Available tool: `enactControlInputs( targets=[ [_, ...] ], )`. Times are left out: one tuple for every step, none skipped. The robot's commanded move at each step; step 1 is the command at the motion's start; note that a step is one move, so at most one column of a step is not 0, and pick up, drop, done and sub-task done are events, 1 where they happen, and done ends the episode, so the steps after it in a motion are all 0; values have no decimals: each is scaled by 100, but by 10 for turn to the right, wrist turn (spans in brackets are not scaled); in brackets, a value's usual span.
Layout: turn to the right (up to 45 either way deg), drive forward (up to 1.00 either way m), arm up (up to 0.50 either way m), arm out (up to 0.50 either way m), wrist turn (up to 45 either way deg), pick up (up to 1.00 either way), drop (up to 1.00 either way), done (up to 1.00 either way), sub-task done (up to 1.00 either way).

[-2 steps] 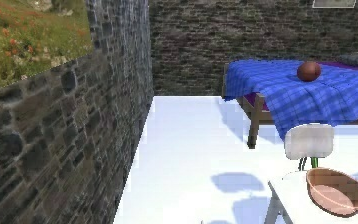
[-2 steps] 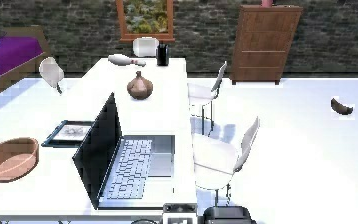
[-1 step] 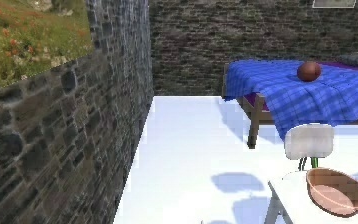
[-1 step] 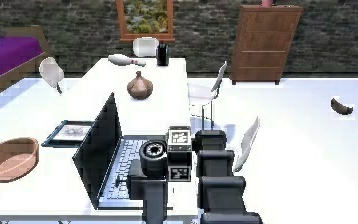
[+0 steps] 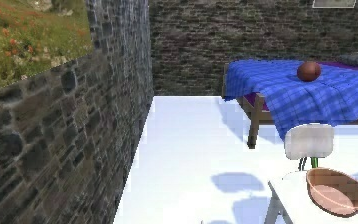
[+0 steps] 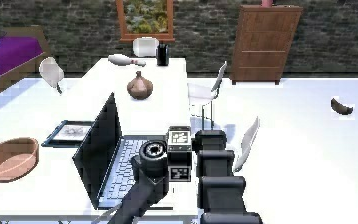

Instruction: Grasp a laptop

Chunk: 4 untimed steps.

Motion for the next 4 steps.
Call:
enactControlInputs(
  targets=[
    [0,0,0,0,450,0,0,0,0],
    [0,0,0,0,450,0,0,0,0],
    [0,0,0,0,360,0,0,0,0],
    [0,0,-30,0,0,0,0,0,0]
  ],
)
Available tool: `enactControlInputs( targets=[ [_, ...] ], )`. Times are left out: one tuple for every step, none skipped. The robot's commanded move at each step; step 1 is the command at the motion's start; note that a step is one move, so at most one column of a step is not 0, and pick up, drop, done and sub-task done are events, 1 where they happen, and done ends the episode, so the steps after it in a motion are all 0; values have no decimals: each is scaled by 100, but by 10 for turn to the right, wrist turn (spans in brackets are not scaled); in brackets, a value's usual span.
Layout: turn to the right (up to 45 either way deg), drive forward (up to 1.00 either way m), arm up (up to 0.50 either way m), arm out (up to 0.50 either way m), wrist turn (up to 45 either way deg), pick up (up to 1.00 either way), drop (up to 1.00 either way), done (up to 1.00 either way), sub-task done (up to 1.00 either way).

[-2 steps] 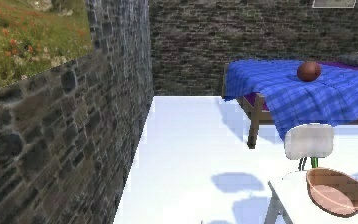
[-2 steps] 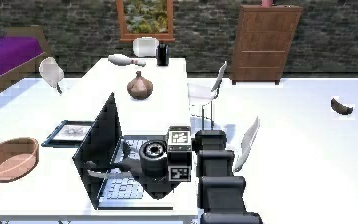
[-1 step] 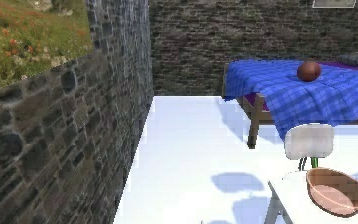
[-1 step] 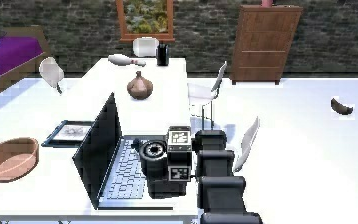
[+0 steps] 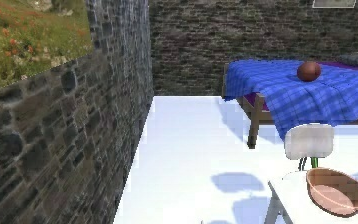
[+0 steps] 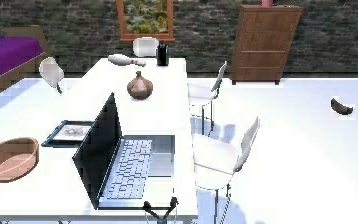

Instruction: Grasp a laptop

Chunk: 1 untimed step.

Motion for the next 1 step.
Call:
enactControlInputs(
  targets=[
    [0,0,0,0,0,100,0,0,0]
  ],
)
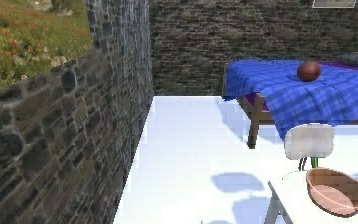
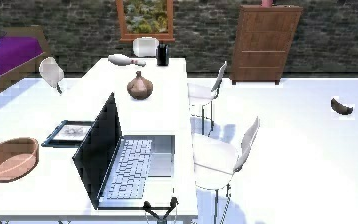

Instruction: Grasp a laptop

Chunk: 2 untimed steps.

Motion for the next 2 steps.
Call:
enactControlInputs(
  targets=[
    [0,0,10,0,0,0,0,0,0],
    [0,0,0,0,0,0,0,100,0]
  ],
)
